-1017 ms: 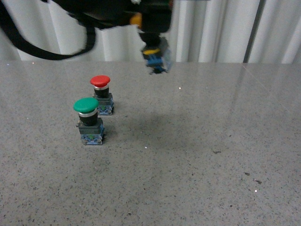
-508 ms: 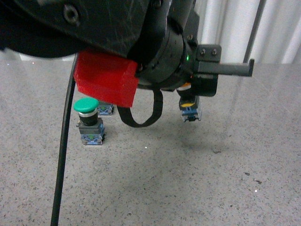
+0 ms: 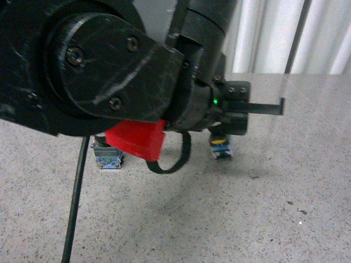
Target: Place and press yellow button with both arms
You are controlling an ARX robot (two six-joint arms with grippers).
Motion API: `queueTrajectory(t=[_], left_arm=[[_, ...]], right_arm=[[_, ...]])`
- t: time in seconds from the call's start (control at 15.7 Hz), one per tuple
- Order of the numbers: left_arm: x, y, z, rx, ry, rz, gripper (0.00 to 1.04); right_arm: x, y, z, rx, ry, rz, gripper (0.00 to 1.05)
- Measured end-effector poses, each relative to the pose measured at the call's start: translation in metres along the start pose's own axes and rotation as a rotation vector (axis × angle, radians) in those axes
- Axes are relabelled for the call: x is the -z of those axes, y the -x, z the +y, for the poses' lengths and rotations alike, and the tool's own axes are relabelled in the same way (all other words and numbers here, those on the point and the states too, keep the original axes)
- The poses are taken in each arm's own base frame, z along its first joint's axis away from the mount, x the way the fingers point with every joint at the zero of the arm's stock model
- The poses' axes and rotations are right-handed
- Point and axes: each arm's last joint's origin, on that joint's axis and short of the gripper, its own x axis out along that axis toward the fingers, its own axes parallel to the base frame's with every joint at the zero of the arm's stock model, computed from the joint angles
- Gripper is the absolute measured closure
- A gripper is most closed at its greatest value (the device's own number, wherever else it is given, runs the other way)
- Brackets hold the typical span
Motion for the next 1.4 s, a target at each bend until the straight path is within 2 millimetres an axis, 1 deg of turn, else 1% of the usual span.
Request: queueTrajectory(t=[0.06, 0.13, 0.7, 0.76, 0.89, 0.95, 1.02, 1.08, 1.21, 1.27, 1.33, 1.4], left_arm=[[0.001, 0.000, -0.007, 0.026, -0.007, 0.007, 0.71], [0.000, -0.003, -0.010, -0.001, -0.008, -0.003, 0.71], [0.000, -0.005, -0.009, -0.017, -0.006, -0.009, 0.71], [0.001, -0.005, -0.010, -0.019, -0.002, -0.010, 0.68], [0.002, -0.005, -0.009, -0.017, 0.001, -0.012, 0.47], [0.001, -0.001, -0.010, 0.005, 0.005, -0.034, 0.19], [-0.017, 0.015, -0.012, 0.039, 0.007, -0.125, 0.07], [-0.025, 0.027, -0.011, 0.049, 0.000, -0.179, 0.07], [-0.044, 0.067, 0.002, 0.036, -0.041, -0.331, 0.07], [-0.051, 0.082, 0.013, 0.004, -0.066, -0.388, 0.07], [-0.055, 0.111, 0.035, -0.079, -0.114, -0.466, 0.07], [-0.055, 0.139, 0.052, -0.141, -0.149, -0.514, 0.07]], right_arm=[[0.000, 0.000, 0.000, -0.001, 0.000, -0.001, 0.07], [0.000, 0.000, 0.000, 0.000, 0.000, 0.000, 0.07], [0.000, 0.000, 0.000, 0.000, 0.000, 0.000, 0.07], [0.000, 0.000, 0.000, 0.000, 0.000, 0.000, 0.07], [0.000, 0.000, 0.000, 0.000, 0.000, 0.000, 0.07], [0.000, 0.000, 0.000, 0.000, 0.000, 0.000, 0.07], [0.000, 0.000, 0.000, 0.000, 0.000, 0.000, 0.07], [0.000, 0.000, 0.000, 0.000, 0.000, 0.000, 0.07], [0.000, 0.000, 0.000, -0.001, 0.000, 0.000, 0.07], [0.000, 0.000, 0.000, 0.000, 0.000, -0.001, 0.07], [0.000, 0.000, 0.000, 0.000, 0.000, 0.000, 0.07], [0.000, 0.000, 0.000, -0.001, 0.000, 0.000, 0.07]])
